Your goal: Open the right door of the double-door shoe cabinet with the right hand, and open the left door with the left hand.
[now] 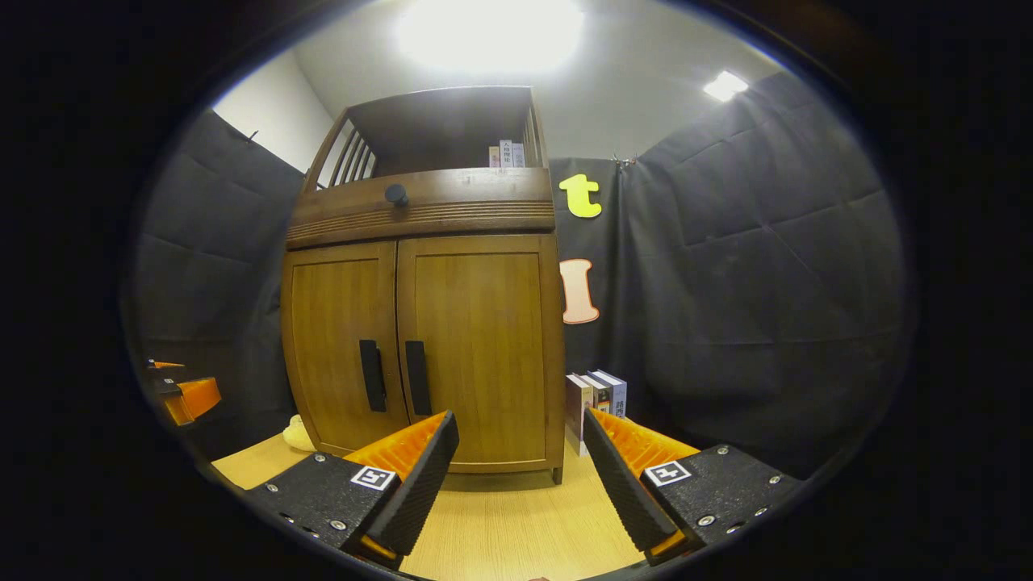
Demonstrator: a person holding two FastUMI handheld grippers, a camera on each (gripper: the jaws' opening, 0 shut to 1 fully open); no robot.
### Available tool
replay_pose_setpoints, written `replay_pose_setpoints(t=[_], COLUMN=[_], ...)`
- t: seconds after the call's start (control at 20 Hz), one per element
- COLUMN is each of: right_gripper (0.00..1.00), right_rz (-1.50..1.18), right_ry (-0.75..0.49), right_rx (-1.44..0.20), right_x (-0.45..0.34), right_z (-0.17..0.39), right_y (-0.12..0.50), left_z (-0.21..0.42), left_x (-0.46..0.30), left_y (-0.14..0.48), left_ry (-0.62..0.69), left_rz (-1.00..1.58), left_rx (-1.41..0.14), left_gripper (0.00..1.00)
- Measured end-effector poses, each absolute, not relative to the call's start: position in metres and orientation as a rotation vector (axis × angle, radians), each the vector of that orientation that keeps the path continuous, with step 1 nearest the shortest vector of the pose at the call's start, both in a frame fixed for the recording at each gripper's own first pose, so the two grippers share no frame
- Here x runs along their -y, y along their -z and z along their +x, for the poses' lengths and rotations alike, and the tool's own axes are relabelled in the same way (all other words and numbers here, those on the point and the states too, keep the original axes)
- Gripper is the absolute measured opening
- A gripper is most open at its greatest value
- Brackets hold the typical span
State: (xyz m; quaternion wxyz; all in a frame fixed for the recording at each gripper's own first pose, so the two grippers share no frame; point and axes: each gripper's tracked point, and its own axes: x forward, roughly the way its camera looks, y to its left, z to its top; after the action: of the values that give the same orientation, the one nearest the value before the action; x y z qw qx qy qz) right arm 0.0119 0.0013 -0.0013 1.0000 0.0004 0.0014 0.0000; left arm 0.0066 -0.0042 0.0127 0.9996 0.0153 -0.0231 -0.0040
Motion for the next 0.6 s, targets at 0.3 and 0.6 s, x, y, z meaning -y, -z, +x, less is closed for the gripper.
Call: replay_pose_setpoints(t=[0.3, 0.6], right_gripper=[0.95, 0.96], right_rz=[0.021, 0.038], right_ry=[-0.023, -0.06], right_rx=[0.019, 0.035], right_x=[-0.012, -0.029], right_z=[0.035, 0.067], right_y=[-0.011, -0.023], left_z=[0.004, -0.003], left_x=[-0.002, -0.019], left_y=[-0.015, -0.017], left_ry=[-0.008, -0.052], left_rz=[0.027, 0.035], left_rx=[0.059, 0.068], left_gripper=[0.99, 0.94])
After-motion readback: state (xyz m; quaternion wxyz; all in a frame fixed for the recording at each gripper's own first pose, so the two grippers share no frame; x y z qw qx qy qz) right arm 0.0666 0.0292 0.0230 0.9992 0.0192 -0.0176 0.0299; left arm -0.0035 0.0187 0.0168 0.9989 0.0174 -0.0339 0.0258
